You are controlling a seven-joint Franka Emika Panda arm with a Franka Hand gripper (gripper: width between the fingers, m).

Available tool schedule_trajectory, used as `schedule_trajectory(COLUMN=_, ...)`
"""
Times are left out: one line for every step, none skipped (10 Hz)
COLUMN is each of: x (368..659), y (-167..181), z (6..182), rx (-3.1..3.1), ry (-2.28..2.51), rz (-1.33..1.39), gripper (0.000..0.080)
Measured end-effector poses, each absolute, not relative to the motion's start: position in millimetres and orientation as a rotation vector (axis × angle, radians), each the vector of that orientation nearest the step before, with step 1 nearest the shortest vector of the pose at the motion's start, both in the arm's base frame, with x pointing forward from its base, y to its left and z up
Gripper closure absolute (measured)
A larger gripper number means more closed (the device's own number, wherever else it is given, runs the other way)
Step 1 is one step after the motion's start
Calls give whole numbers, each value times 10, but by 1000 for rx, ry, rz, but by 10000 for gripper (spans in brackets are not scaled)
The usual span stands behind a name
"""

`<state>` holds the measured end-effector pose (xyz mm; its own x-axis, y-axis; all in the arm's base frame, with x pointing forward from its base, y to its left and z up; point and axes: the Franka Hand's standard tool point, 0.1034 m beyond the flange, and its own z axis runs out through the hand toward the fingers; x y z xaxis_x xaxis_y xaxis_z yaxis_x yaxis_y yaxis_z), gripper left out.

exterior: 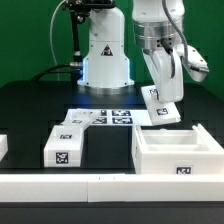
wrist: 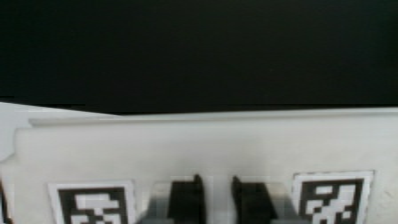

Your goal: Assemble cabinet

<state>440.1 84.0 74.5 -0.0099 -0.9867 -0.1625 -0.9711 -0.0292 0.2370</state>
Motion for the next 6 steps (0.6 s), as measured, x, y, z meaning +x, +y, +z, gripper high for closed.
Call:
schedule_trajectory(x=4396, y=855, z=741, rx=2165, ry=-2150, rz=-437, gripper=735)
schedule_trajectory(x=4385, y=900, z=737, rx=2174, ry=-2139, rz=-439, gripper=735)
schedule_trajectory(x=4384, y=897, z=733, rx=2177, ry=-2137, rz=-441, gripper=735)
schedule_trajectory(x=4381, y=900, z=730, rx=2178, ry=-2136, rz=-441, gripper=735)
schedule_trajectory(x=4364, y=932, z=726, rx=2151, ry=-2122, rz=-401, gripper=735)
schedule_trajectory(x=4337, y=1006, z=720, rx=2156, ry=-2084, rz=-366, gripper=735)
